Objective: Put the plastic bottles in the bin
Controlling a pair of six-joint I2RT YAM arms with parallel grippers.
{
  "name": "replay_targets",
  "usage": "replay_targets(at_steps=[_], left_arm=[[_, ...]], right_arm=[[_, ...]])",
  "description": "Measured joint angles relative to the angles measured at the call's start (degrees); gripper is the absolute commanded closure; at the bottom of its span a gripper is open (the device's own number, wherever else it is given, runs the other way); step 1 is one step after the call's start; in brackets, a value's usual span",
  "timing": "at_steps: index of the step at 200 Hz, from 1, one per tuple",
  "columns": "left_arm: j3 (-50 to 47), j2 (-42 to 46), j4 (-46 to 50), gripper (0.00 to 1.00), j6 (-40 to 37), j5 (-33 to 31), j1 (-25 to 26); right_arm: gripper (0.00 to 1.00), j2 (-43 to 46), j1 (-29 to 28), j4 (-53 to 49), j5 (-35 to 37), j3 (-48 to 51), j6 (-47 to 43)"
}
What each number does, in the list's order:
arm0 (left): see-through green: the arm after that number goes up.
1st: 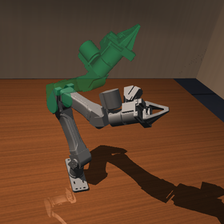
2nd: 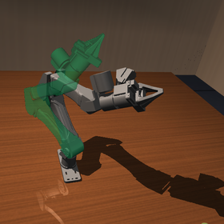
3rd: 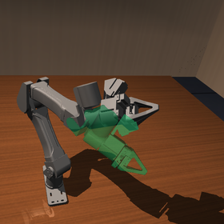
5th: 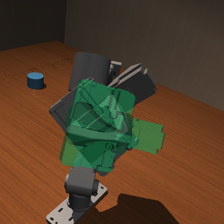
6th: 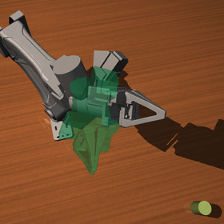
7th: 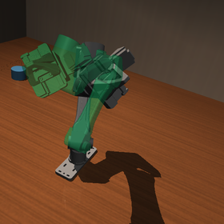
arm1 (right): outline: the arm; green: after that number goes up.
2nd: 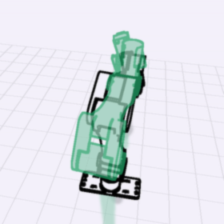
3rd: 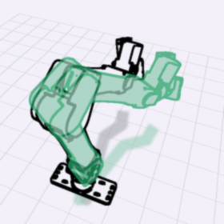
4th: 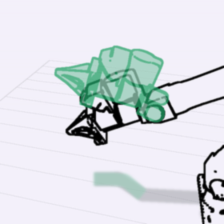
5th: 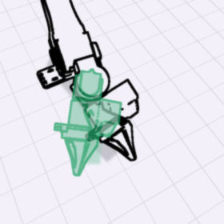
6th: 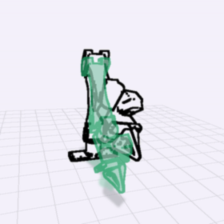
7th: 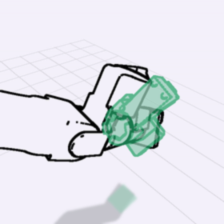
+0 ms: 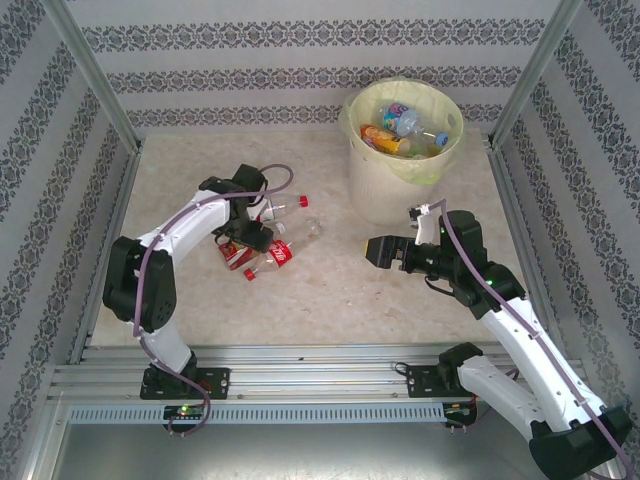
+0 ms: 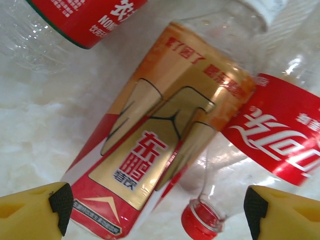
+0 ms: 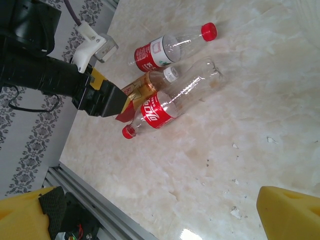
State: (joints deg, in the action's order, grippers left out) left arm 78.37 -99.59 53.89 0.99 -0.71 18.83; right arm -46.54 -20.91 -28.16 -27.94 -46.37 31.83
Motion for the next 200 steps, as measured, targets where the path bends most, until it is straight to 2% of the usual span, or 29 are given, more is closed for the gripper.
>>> replay_targets(at_steps=[68, 125, 200], left_arm=[[1.8, -5.4, 1.7, 0.06, -1.5, 0.9, -2.7], [1.8, -7.0, 2.6, 0.12, -1.9, 3.8, -3.5], [-0.4, -7.1, 2.9, 0.13, -0.7, 5.9, -3.5]], right_arm=[[0.02, 0.0, 0.0, 0.6, 0.0, 1.0, 0.0], [0.02, 0.0, 0.0, 0.7, 0.0, 1.1, 0.0], [0.02, 0.0, 0.0, 1.1, 0.0, 1.7, 1.0]])
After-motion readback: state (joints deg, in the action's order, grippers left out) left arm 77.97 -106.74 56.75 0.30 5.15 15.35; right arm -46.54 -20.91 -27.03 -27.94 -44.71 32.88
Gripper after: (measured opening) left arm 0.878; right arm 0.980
